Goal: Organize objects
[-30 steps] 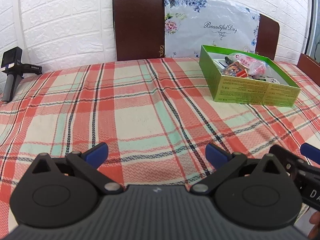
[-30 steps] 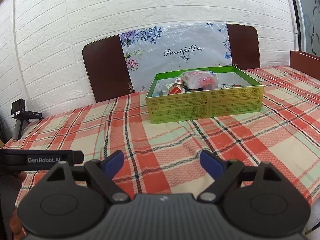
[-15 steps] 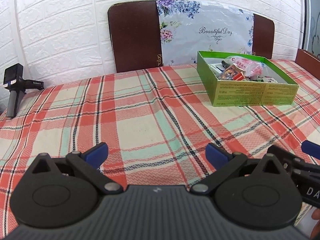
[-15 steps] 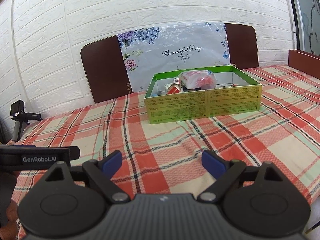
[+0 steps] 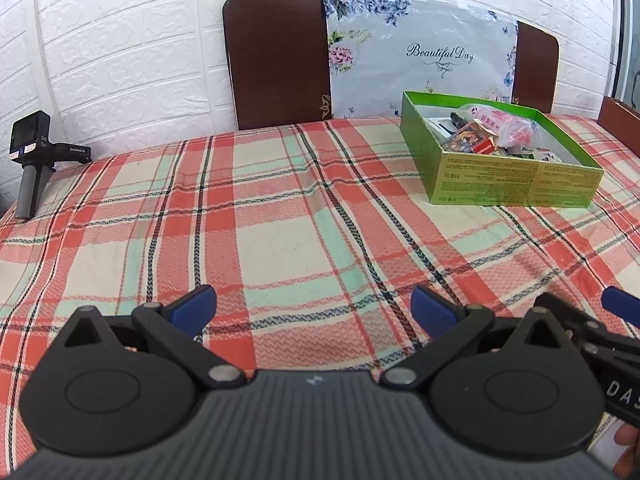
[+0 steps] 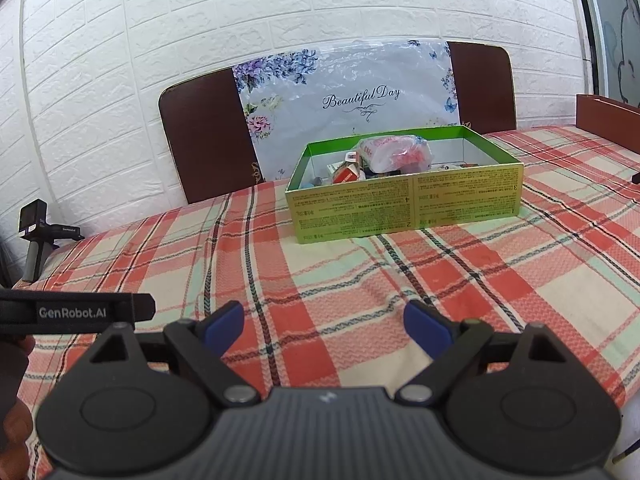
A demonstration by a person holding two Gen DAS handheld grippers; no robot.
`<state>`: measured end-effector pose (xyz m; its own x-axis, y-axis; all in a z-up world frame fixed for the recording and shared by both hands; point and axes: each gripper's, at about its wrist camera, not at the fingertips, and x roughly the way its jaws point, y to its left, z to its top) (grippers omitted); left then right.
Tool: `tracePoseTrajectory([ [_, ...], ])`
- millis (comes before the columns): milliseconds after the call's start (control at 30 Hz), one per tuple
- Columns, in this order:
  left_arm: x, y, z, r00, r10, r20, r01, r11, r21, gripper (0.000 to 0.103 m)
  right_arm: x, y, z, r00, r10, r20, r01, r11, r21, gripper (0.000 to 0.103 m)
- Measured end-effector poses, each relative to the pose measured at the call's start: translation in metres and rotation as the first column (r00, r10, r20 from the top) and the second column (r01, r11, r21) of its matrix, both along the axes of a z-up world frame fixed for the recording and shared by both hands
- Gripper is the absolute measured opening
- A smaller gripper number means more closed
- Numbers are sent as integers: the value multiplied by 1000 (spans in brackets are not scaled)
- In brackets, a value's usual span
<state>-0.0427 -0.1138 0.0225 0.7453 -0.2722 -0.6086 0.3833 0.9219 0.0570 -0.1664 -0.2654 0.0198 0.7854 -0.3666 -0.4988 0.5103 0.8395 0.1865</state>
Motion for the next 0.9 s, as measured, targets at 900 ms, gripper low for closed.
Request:
tracePoseTrajectory([
  [900, -6, -12, 3, 999, -47, 13, 45, 993, 108, 103, 2, -2, -2, 1000, -10, -4, 10, 1000, 14, 91],
])
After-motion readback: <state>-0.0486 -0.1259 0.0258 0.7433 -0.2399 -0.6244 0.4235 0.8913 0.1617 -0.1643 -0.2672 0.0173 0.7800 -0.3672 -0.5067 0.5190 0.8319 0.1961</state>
